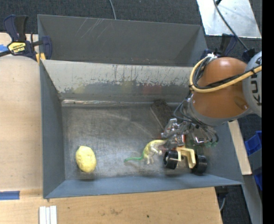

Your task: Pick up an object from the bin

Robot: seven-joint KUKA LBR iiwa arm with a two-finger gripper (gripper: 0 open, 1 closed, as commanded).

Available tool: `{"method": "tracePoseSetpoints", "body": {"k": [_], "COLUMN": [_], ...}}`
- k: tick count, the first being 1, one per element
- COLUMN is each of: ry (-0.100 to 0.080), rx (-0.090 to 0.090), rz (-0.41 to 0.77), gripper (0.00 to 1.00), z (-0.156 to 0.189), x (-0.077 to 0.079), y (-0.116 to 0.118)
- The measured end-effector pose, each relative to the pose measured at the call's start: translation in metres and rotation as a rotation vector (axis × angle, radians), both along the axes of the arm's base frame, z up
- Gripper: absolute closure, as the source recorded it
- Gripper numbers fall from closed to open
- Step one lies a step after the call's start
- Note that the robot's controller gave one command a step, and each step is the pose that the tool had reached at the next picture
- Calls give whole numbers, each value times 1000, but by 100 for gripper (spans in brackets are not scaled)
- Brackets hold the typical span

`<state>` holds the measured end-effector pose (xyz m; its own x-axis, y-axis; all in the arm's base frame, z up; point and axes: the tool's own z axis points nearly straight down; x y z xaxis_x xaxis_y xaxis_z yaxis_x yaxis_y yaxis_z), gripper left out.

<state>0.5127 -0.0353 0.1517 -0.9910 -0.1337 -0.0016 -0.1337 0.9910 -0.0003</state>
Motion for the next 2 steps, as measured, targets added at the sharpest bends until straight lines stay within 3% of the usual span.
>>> {"method": "tracePoseSetpoints", "body": {"k": [2], "ry": [2], "rx": [0], "rz": [14], "gripper": [100], "z": [-2], "x": [-1], "y": [6]}}
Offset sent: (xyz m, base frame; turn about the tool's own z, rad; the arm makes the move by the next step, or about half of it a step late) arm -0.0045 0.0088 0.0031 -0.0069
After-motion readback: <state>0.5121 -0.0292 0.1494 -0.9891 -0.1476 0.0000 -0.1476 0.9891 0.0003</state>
